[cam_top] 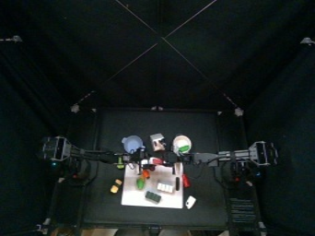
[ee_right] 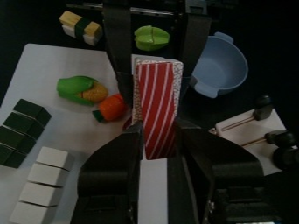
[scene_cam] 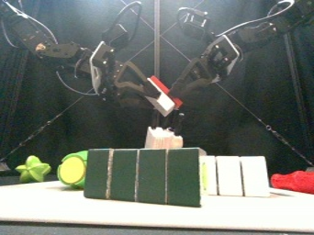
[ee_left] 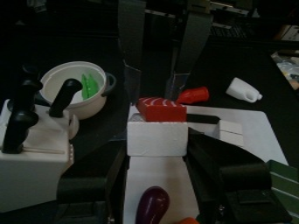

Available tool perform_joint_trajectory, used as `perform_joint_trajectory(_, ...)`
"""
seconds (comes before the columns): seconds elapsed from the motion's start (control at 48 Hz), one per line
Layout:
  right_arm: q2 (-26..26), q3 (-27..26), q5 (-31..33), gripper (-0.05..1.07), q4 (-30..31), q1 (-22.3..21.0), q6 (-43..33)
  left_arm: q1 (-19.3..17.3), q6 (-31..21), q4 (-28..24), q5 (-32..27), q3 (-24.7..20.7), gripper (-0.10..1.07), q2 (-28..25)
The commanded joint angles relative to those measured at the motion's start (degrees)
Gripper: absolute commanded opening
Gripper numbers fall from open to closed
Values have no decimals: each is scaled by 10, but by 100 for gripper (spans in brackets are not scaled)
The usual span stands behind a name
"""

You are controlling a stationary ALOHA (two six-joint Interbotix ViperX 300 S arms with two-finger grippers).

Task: Pull apart salmon sushi

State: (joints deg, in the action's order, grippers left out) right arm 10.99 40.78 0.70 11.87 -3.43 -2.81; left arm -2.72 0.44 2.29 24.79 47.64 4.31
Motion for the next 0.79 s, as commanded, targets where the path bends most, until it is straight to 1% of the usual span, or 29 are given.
perform_joint_trajectory(0.0, 16, -6, 2, 40, -1, 1, 1, -2, -1, -1, 0, -3, 57, 11)
perform_joint_trajectory(0.562, 20, -4, 11, 40, -1, 4, 1, -2, -1, 1, 1, 12, 57, 25)
perform_joint_trajectory(0.771, 29, 2, 18, 40, 0, 4, -1, -2, -1, 0, 1, 26, 57, 36)
